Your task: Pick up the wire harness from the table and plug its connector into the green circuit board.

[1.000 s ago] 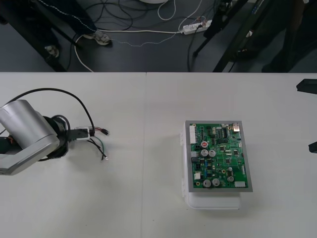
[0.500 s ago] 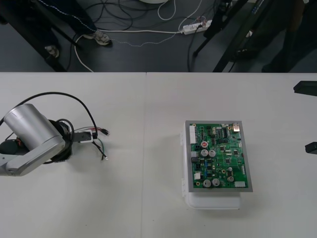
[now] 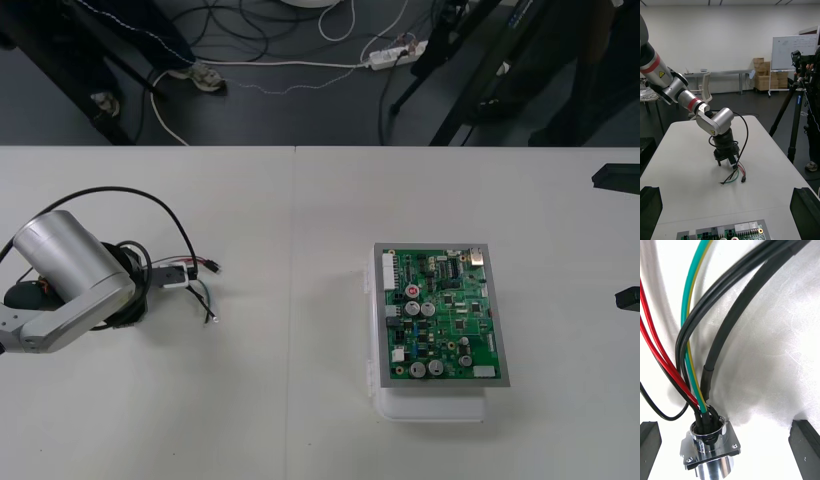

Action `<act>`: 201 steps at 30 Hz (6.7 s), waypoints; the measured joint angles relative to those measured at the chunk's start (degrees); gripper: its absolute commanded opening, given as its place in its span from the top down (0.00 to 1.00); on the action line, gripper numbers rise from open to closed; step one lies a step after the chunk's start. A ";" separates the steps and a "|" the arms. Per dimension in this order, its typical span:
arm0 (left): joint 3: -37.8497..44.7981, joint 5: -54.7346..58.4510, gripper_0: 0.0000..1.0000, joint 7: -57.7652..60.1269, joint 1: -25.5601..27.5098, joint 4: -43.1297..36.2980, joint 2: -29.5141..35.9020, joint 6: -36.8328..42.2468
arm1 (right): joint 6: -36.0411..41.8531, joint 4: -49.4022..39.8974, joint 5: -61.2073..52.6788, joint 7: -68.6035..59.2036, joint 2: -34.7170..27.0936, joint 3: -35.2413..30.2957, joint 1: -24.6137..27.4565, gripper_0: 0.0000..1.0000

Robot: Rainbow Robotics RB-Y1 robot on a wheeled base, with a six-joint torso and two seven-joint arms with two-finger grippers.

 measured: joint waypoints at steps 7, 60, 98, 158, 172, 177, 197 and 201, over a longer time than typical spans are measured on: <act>0.00 0.00 1.00 0.00 -0.07 0.30 -0.20 0.48 | 0.00 0.00 0.00 0.00 0.00 0.05 0.00 0.00; 34.56 14.66 1.00 -3.39 2.17 -32.83 -1.62 -17.08 | -0.01 0.07 -1.01 -1.71 -0.01 0.60 -0.26 0.00; 44.57 0.02 1.00 -16.93 -0.51 -55.01 -32.12 -21.83 | 1.67 -0.89 -4.26 -9.53 0.37 4.19 -4.25 0.00; 30.43 -0.04 1.00 -17.36 -2.17 -59.85 -32.50 -20.63 | 37.93 -25.51 17.39 -35.33 13.69 9.92 -0.66 0.00; 30.42 -0.04 1.00 -17.37 -2.17 -59.82 -32.50 -20.32 | 43.98 -26.19 17.42 -35.37 17.22 15.72 -0.09 0.00; 30.42 -0.04 1.00 -17.38 -2.17 -59.81 -32.50 -20.09 | 44.38 -27.20 17.44 -35.38 18.37 15.72 0.89 0.00; 29.44 -0.05 1.00 -17.45 -2.17 -59.80 -32.50 -19.22 | 47.12 -27.65 18.93 -35.39 20.27 17.68 2.07 0.00; 29.44 -0.05 1.00 -17.47 -2.17 -59.80 -32.50 -18.59 | 47.88 -27.66 19.28 -35.39 20.27 18.97 2.07 0.00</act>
